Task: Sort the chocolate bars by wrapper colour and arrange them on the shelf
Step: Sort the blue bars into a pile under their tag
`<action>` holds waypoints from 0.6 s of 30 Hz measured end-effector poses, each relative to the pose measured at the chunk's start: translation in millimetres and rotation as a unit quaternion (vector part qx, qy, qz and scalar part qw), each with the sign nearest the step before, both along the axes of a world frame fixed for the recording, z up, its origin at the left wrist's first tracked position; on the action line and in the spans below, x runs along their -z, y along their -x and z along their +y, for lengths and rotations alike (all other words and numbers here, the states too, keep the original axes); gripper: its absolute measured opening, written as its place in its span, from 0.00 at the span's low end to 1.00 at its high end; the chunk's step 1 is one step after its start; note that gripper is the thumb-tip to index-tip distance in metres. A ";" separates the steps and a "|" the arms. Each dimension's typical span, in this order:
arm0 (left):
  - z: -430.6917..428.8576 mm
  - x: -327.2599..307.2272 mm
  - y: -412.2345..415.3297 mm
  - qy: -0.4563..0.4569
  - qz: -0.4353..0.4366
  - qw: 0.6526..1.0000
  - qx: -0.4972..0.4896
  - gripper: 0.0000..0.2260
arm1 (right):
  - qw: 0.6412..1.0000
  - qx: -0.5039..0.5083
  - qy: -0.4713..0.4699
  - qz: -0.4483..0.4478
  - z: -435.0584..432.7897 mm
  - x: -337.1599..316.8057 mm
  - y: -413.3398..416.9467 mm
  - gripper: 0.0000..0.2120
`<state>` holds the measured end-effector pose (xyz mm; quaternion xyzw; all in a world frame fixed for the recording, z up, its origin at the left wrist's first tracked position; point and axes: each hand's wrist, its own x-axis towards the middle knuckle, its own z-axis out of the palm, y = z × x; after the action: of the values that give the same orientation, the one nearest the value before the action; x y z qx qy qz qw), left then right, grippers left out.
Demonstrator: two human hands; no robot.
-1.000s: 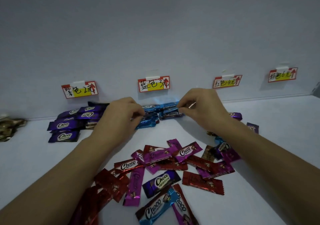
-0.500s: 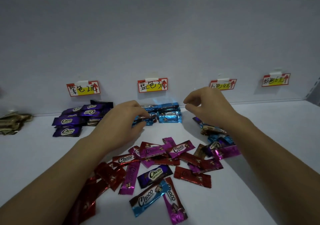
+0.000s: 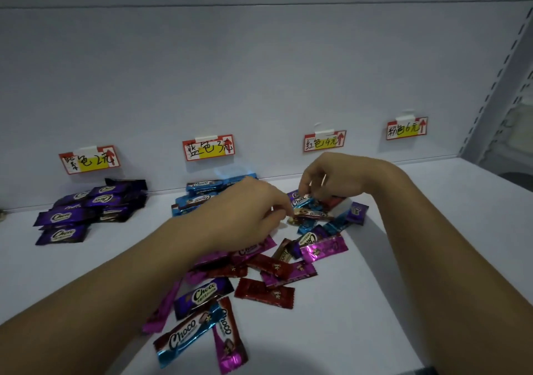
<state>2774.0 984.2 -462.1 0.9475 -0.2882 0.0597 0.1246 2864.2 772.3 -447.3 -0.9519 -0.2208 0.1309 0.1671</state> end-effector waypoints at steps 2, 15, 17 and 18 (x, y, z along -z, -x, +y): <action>-13.8 6.5 -10.2 0.031 -0.013 0.999 -0.029 0.12 | 1.000 0.001 0.006 0.003 -0.7 1.7 -0.8 0.13; -43.4 22.5 -38.5 0.071 0.043 0.987 -0.136 0.10 | 0.989 0.108 -0.097 -0.014 -16.5 3.6 -8.3 0.04; -53.4 23.0 -45.1 0.090 0.032 0.983 -0.156 0.14 | 0.973 0.163 -0.160 -0.027 -17.6 1.5 -10.1 0.04; -59.5 23.7 -48.7 0.097 0.033 0.981 -0.166 0.17 | 0.963 0.193 -0.183 -0.042 -17.9 1.7 -12.4 0.04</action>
<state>2822.7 924.8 -485.7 0.9671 -0.1157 0.0758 0.2134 2876.5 754.4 -449.1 -0.9343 -0.0595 0.0135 0.3511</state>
